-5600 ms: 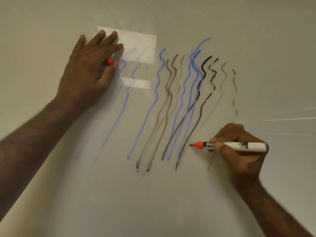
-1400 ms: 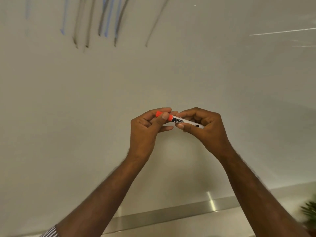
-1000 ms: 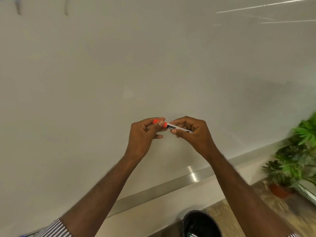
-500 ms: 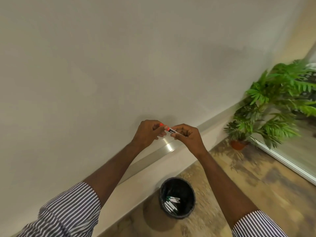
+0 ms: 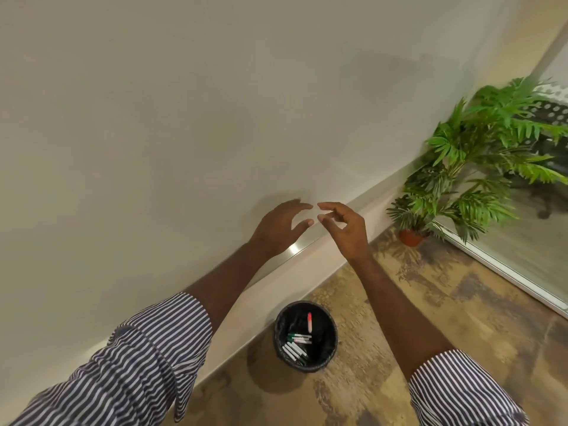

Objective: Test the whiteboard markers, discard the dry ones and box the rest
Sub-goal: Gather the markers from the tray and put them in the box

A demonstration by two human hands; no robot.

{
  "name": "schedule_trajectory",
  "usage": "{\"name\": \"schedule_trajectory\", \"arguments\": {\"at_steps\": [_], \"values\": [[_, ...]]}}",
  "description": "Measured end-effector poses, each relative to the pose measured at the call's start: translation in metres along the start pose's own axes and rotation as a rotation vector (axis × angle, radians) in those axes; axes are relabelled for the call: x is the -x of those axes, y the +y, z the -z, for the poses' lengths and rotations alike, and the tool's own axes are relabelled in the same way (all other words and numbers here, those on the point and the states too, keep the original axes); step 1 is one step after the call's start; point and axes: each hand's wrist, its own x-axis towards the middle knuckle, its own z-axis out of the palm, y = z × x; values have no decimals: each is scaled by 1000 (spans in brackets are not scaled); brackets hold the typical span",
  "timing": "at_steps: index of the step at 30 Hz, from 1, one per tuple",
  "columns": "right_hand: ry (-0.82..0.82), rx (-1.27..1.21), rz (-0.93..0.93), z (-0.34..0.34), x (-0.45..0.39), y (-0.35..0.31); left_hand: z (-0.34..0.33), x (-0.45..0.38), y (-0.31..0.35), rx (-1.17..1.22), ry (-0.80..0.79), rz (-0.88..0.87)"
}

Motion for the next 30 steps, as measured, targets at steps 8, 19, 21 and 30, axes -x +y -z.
{"name": "schedule_trajectory", "arguments": {"at_steps": [8, 19, 21, 30], "values": [[116, 535, 176, -15, -4, -6, 6, 12, -27, -281, 160, -245], [97, 710, 188, -43, 2, -48, 55, 46, -40, -450, 195, -223], [86, 726, 187, -51, 5, -61, 69, 54, -39, -448, 215, -228], [36, 761, 264, -100, 42, -122, 133, 133, -42, -497, 294, -143]]}}
